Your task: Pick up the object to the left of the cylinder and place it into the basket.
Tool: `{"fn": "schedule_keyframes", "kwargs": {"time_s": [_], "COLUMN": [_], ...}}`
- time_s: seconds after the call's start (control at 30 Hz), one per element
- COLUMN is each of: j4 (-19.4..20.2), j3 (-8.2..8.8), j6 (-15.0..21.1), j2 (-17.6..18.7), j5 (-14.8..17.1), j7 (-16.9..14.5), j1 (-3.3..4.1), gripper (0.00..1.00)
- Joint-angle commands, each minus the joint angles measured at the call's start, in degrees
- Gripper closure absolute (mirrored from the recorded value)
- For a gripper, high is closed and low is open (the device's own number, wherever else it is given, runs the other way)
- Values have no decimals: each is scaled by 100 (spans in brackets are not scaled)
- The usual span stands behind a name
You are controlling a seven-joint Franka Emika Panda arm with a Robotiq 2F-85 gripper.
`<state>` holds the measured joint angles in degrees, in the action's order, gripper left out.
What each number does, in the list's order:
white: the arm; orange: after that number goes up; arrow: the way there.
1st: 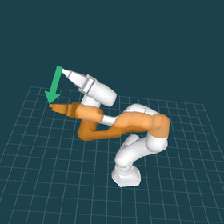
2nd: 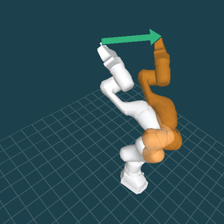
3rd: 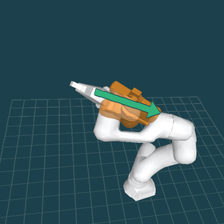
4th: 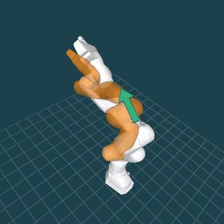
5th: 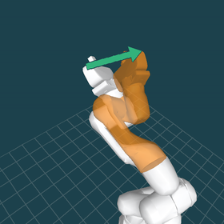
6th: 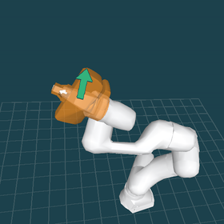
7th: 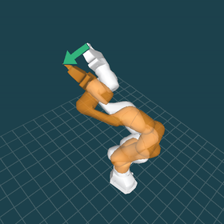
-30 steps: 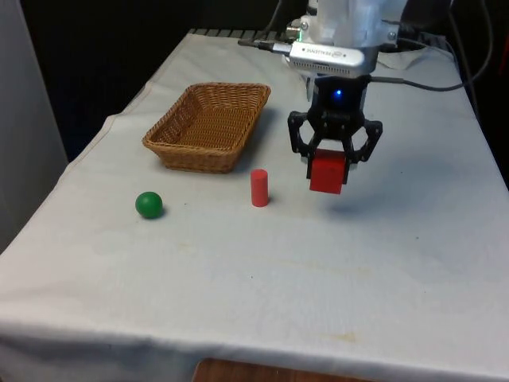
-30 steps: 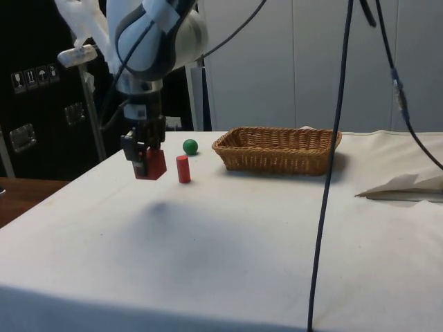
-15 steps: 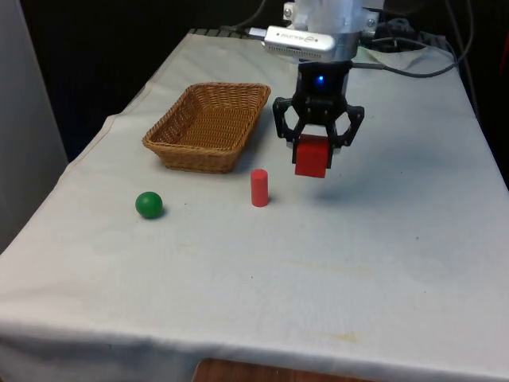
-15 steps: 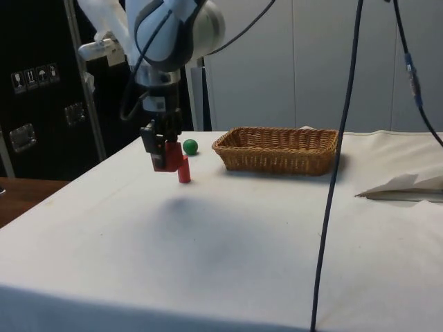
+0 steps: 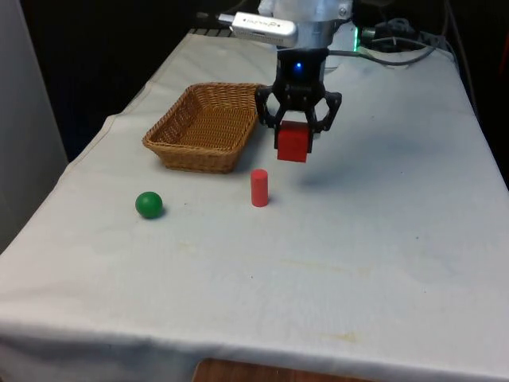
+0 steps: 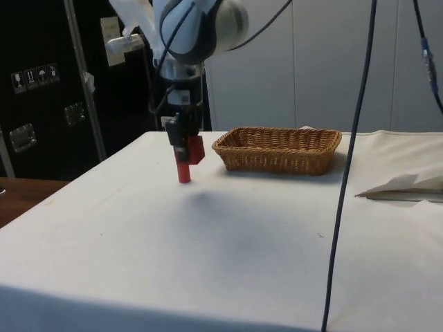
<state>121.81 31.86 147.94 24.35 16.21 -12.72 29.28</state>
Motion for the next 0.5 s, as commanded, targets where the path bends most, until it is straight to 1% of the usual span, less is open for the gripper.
{"fn": "schedule_keyframes", "kwargs": {"time_s": [0.0,0.03,0.07,0.1,0.37,0.4,0.43,0.47], "j4": [132,172,92,206,418,378,447,493], "j3": [46,69,34,86,252,195,275,315], "j6": [86,92,29,97,-40,-17,-63,-92], "j2": [-109,-149,-74,-183,-596,-533,-653,-756], "j5": [-29,-34,0,-40,-86,0,-97,-120], "j7": [-57,-69,-63,-86,-212,-246,-235,-269], "j1": [17,23,0,29,29,0,29,29], "gripper": [100,100,100,100,100,100,100,100]}}
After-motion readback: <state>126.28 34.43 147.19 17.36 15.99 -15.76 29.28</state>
